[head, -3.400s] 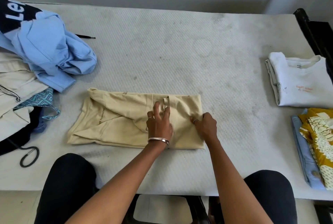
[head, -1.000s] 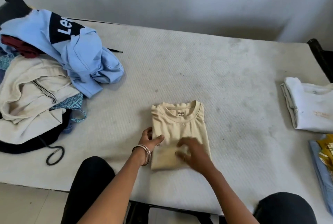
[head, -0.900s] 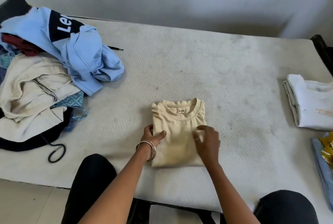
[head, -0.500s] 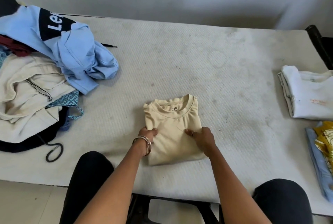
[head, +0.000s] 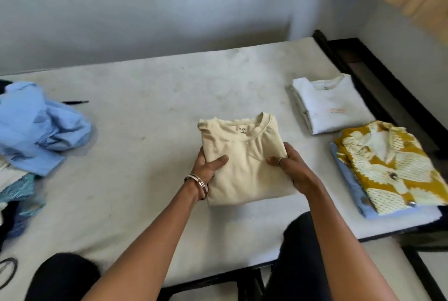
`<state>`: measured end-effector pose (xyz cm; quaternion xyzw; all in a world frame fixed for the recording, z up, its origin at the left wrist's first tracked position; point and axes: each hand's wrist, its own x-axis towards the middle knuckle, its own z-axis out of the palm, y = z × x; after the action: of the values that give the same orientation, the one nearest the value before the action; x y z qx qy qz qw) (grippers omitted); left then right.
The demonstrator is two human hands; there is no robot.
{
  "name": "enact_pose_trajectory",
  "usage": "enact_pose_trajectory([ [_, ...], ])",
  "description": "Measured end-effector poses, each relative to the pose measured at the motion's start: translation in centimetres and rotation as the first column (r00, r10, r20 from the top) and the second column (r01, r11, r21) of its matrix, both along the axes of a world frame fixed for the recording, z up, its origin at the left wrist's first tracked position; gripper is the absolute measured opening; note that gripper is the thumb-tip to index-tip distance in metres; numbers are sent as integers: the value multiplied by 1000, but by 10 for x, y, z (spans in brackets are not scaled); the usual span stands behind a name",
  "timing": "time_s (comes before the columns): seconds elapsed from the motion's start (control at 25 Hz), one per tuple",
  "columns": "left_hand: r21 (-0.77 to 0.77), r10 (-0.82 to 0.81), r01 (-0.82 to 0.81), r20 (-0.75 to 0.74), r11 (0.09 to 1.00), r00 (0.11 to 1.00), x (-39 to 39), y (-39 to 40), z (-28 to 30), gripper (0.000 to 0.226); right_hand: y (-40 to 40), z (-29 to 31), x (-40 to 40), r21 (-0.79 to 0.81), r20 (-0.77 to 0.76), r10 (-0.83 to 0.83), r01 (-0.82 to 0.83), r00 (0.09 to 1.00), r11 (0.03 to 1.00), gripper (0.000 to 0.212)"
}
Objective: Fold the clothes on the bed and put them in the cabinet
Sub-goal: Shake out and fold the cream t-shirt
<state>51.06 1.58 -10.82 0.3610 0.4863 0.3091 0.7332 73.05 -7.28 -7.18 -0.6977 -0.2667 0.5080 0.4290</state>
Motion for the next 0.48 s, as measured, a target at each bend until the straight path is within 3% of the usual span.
enact_pose_trajectory([
  [0.12, 42, -70, 69, 32, 997, 997, 93, 9, 10, 57, -11, 16, 79, 64, 87, -81, 76, 993, 995, 35],
  [0.28, 94, -131, 122, 100, 988, 986, 199, 31, 14, 50, 5, 40, 175, 74, 337, -113, 94, 934, 993, 34],
  [0.48, 170, -151, 127, 138, 977, 979, 329, 76, 17, 66, 55, 55, 300, 60, 566, -112, 94, 817, 994, 33],
])
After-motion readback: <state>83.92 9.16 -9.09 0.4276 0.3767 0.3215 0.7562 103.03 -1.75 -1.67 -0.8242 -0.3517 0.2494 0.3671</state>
